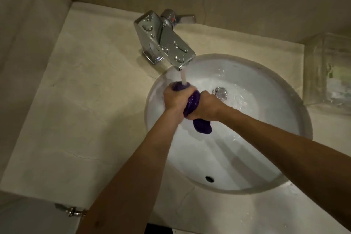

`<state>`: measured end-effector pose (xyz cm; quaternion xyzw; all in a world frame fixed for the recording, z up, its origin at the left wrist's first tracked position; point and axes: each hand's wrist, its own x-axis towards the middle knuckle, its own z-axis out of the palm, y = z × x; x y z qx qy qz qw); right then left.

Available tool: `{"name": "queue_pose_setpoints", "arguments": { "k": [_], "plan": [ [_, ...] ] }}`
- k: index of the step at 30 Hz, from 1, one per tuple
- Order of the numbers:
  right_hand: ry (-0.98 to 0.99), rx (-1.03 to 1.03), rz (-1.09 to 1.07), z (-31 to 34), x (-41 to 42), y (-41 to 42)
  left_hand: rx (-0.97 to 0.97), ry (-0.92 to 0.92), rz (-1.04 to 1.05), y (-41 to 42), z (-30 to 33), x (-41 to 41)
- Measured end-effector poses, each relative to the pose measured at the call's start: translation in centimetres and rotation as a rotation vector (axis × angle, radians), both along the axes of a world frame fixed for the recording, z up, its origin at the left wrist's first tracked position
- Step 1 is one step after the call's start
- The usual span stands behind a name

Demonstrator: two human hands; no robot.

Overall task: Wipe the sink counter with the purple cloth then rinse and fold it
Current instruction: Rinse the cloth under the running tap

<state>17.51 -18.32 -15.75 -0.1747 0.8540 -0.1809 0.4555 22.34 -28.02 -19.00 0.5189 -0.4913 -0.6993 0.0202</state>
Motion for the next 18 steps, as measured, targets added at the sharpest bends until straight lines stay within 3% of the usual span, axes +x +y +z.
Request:
{"name": "queue_pose_setpoints", "arguments": {
  "k": [3, 9, 11, 18],
  "plan": [
    [0.065, -0.033, -0.002, -0.5, 1.0, -0.1, -0.072, -0.015, 0.021, 0.1, -0.3, 0.2],
    [-0.381, -0.246, -0.289, 1.5, 0.1, 1.6, 0.161, 0.01, -0.056, -1.3, 2.6, 1.4],
    [-0.476, -0.257, -0.264, 3.1, 0.0, 1.8, 0.24, 0.02, -0.038, -1.5, 3.2, 1.9],
    [-0.231, -0.212, -0.198, 7.2, -1.8, 1.5, 0.374, 0.05, -0.05, -2.4, 4.6, 2.8]
  ]
}}
